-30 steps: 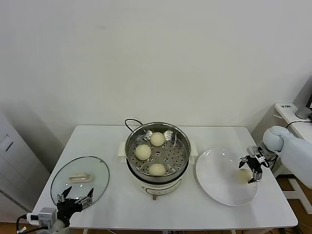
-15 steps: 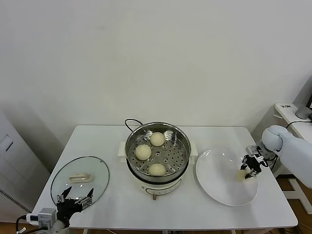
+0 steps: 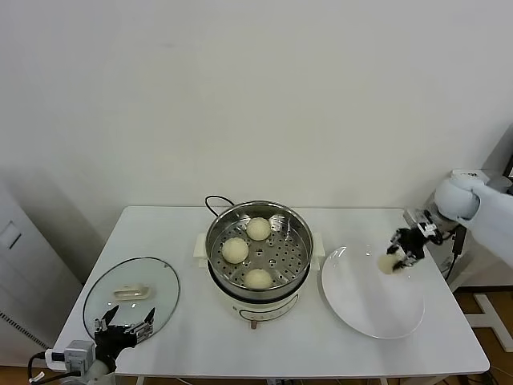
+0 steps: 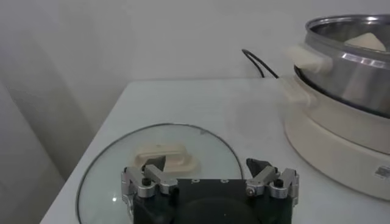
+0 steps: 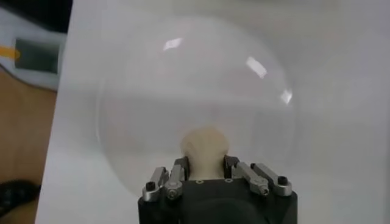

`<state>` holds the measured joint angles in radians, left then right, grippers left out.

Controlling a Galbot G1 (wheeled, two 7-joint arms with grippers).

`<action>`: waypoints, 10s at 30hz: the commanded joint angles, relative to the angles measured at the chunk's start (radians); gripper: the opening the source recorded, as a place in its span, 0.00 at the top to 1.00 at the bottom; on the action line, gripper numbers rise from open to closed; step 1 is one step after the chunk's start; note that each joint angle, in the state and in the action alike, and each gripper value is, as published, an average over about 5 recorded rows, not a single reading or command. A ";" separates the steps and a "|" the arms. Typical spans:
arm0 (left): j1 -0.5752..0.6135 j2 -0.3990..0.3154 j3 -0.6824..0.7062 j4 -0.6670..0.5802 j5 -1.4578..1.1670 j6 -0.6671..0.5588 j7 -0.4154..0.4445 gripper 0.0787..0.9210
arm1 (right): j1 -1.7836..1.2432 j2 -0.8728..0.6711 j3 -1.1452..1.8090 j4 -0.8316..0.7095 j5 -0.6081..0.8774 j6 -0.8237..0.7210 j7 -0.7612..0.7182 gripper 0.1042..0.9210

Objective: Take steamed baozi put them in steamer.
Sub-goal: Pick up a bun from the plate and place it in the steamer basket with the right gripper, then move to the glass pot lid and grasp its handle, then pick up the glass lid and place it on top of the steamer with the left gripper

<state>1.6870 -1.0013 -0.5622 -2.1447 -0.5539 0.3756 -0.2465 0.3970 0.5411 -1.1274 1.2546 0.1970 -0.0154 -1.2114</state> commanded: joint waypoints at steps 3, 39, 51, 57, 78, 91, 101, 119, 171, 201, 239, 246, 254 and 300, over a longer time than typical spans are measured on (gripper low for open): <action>0.001 -0.004 0.002 -0.009 0.001 0.000 0.000 0.12 | 0.532 0.110 -0.445 0.231 0.408 -0.245 0.105 0.67; -0.011 -0.006 0.013 -0.014 0.001 -0.001 0.002 0.12 | 0.304 0.410 -0.421 0.228 0.645 -0.526 0.462 0.67; -0.013 -0.014 0.018 -0.001 0.002 -0.004 0.002 0.12 | 0.218 0.410 -0.383 0.213 0.593 -0.533 0.500 0.67; -0.013 -0.013 0.016 0.001 0.002 -0.005 0.003 0.12 | 0.207 0.405 -0.359 0.210 0.603 -0.534 0.511 0.60; -0.015 -0.012 -0.013 -0.007 -0.003 -0.003 0.001 0.12 | -0.084 0.021 0.292 0.246 0.765 -0.384 0.574 0.12; -0.037 -0.035 -0.031 -0.001 -0.010 -0.016 0.006 0.12 | -0.970 0.001 1.127 0.362 0.673 -0.029 0.996 0.12; -0.033 -0.027 -0.032 0.009 0.089 -0.051 0.035 0.12 | -1.403 0.263 1.506 0.395 0.499 0.095 1.138 0.12; -0.006 -0.019 -0.075 0.245 1.020 -0.395 0.125 0.12 | -1.794 0.598 1.795 0.472 0.352 0.131 1.053 0.12; -0.327 -0.207 -0.134 0.627 1.870 -0.569 0.010 0.12 | -1.793 0.688 1.844 0.383 0.345 0.162 0.979 0.12; -0.337 -0.196 -0.146 0.574 1.840 -0.601 -0.034 0.74 | -1.785 0.691 1.851 0.386 0.347 0.157 0.976 0.12; -0.623 -0.009 0.429 0.033 1.888 0.165 0.534 0.97 | -1.753 0.679 1.885 0.377 0.352 0.148 0.983 0.12; -0.732 -0.082 0.524 0.072 1.915 0.213 0.572 0.97 | -1.757 0.679 1.889 0.374 0.351 0.148 0.982 0.12; -0.776 -0.160 0.615 0.099 1.960 0.263 0.611 0.97 | -1.757 0.686 1.896 0.377 0.351 0.147 0.984 0.12; -0.777 -0.423 0.790 0.290 2.153 0.266 0.595 0.97 | -1.767 0.708 1.913 0.362 0.356 0.153 0.977 0.12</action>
<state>0.9065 -1.3984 0.2144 -1.8728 1.5873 0.6407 0.3531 -1.3696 1.2463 0.7848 1.6172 0.5534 0.1368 -0.2332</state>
